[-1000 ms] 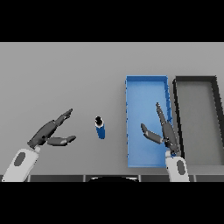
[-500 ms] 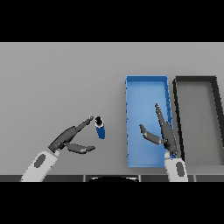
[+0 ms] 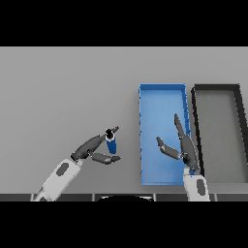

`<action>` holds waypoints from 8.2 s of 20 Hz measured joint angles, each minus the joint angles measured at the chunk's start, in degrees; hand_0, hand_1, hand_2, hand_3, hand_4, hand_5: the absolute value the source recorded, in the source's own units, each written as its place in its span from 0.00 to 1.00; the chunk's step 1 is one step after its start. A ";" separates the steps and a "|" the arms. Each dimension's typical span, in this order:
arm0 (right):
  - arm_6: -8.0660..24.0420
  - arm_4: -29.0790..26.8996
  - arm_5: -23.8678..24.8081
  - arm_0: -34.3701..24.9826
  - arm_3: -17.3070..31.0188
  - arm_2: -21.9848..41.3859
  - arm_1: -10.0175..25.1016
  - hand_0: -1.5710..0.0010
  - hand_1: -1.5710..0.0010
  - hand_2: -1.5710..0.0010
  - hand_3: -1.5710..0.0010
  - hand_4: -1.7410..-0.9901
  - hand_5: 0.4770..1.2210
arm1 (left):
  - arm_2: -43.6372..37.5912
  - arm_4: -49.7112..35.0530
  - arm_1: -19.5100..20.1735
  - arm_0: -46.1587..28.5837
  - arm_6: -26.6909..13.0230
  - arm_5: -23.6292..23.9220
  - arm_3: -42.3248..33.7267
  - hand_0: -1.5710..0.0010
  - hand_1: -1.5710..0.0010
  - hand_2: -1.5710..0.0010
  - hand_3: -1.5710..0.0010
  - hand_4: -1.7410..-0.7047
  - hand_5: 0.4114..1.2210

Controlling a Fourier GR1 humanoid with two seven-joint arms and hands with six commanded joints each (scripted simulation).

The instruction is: Pick up the blue pipe and place it into the blue bin.

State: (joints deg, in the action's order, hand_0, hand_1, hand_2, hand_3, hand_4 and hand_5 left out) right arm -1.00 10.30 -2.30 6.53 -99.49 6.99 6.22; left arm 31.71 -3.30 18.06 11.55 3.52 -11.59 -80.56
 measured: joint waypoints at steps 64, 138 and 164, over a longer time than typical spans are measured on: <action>19.03 -29.22 -28.97 -28.07 -6.48 11.76 7.01 1.00 1.00 1.00 1.00 0.70 0.05 | 3.46 -4.01 -8.46 5.41 -0.59 1.76 -8.89 0.00 0.00 0.00 0.02 0.00 1.00; 35.94 -43.51 -6.75 -43.77 23.97 -11.08 12.63 0.00 0.00 0.00 0.00 0.00 0.86 | 1.90 2.30 -4.32 4.29 -8.06 -2.31 -10.02 1.00 1.00 1.00 1.00 0.83 0.07; 30.09 -57.44 2.73 -44.35 36.72 35.93 31.75 0.99 0.99 0.99 0.99 0.83 0.29 | 2.37 2.57 -5.39 3.66 -9.02 -1.69 -9.48 1.00 1.00 1.00 1.00 0.80 0.06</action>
State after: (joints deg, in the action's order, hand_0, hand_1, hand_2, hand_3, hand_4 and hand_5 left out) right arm 29.09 -47.14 0.43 -37.83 -62.78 42.93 37.96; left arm 34.08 -0.73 12.67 15.21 -5.50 -13.29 -90.04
